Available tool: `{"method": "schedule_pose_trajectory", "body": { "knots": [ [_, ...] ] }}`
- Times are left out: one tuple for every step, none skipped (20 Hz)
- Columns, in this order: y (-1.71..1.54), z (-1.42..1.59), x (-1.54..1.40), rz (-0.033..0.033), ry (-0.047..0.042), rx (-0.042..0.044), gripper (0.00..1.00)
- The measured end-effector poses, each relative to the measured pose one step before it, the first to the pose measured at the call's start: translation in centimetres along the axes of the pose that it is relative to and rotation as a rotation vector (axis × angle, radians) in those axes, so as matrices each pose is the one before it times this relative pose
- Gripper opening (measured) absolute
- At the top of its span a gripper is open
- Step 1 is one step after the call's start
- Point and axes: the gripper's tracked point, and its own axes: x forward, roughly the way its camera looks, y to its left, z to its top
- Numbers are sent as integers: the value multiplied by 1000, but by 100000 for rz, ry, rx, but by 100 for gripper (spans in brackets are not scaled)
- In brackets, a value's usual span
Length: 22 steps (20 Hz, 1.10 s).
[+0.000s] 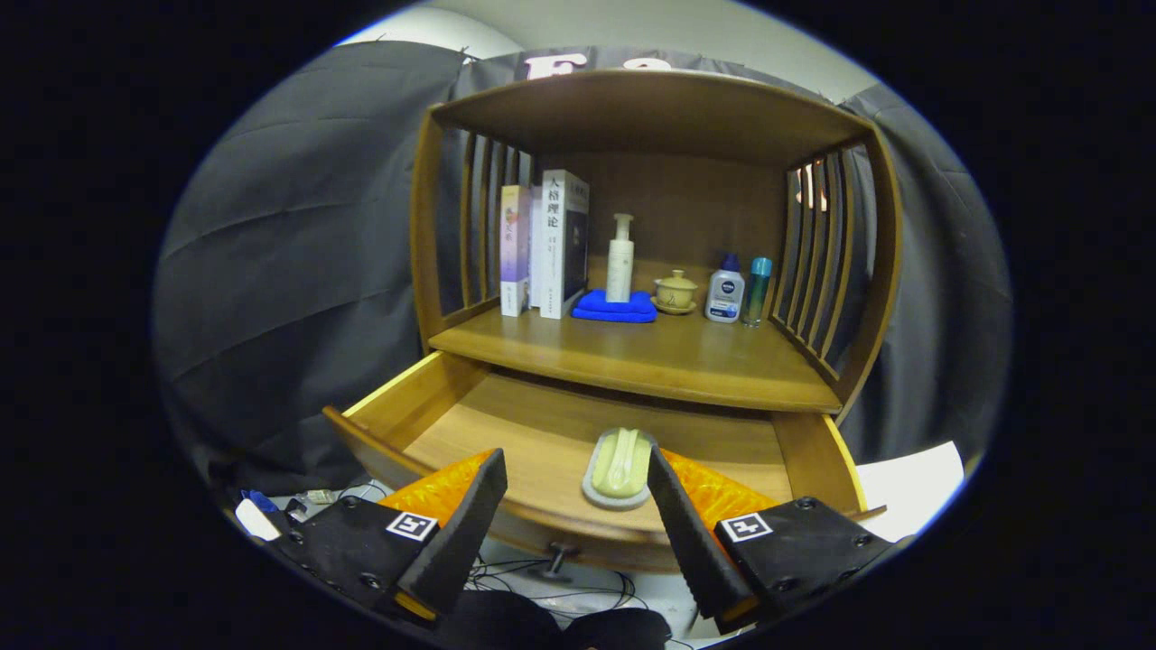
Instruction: Pull open the drawer, take out the items inside it, and place them on the countertop above the cabinet.
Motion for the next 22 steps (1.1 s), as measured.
{"method": "schedule_pose_trajectory", "body": {
  "knots": [
    [-889,627,1288,-1025,2302,-1796,98],
    [-651,203,1419,-451,3122,-347,98],
    [-336,27,1246,461,4411,397,98],
    [-162,15,1312,532,4050,690,98],
    [-351,-69,976,330,4208,-194,98],
    [93,6,947,997,3127,994,98],
    [483,-4,731,2469,3021,2307,98],
    [186,14,600,1356,1726,2046,98],
    [46,-39,811,443,2234,228,98],
    [-288,-549,902,-731,3429,-654,98],
    [-129,-664,874,-487,4101,2,98],
    [141,-692,815,633,3715,-14,98],
    [-217,-492,738,-578,2798,1009,98],
    [-339,-52,520,-843,1812,1095,98],
    [-249,-27,553,-689,1020,1721,98],
    [-152,42,283,-263,296,1619,98],
    [-169,92,427,-392,403,1371,97],
    [70,-225,200,384,1110,1162,93],
    [13,-204,159,462,1374,778,88],
    [90,-416,347,494,1595,782,84],
    [65,-137,236,165,684,1427,79],
    [184,-473,342,452,1369,908,75]
  ]
}}
